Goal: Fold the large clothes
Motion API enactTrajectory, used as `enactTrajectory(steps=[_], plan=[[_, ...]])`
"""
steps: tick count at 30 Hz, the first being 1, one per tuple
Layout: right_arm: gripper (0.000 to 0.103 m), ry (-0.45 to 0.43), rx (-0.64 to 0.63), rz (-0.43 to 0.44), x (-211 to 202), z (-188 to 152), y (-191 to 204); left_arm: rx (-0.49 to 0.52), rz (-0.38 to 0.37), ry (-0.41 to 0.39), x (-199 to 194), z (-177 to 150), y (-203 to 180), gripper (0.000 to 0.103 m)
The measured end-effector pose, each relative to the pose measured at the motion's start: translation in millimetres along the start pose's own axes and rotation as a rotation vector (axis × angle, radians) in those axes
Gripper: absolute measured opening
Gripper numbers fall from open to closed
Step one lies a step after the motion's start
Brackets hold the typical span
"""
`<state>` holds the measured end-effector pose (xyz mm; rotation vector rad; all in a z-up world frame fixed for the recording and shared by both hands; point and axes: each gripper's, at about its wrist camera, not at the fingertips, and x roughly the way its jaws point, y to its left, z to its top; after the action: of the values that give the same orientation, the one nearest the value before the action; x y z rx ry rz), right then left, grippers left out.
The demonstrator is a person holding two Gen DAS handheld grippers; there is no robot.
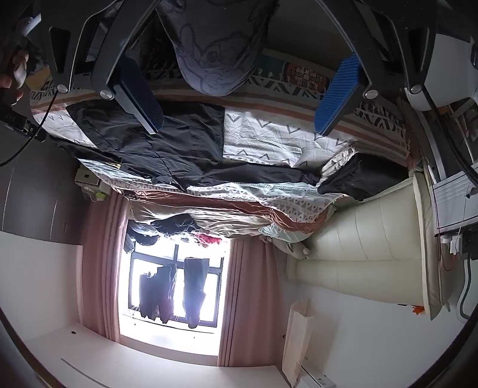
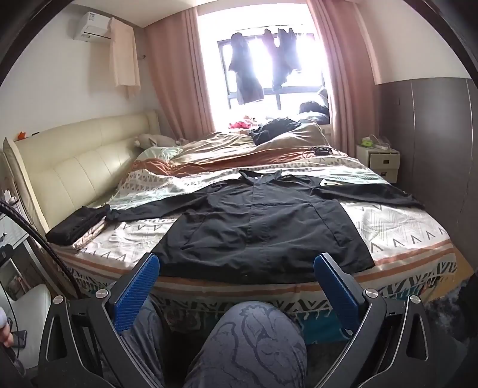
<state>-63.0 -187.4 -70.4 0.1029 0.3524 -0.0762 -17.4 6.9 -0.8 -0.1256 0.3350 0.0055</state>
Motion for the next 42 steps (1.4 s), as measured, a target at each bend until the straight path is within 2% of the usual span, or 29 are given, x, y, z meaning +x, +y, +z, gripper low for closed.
enactTrajectory(steps=[42], plan=[[0.103,-0.001,0.016,-0.015,-14,-5,0,0.021,-0.036,-0.017,-29,-15,2,0.103]])
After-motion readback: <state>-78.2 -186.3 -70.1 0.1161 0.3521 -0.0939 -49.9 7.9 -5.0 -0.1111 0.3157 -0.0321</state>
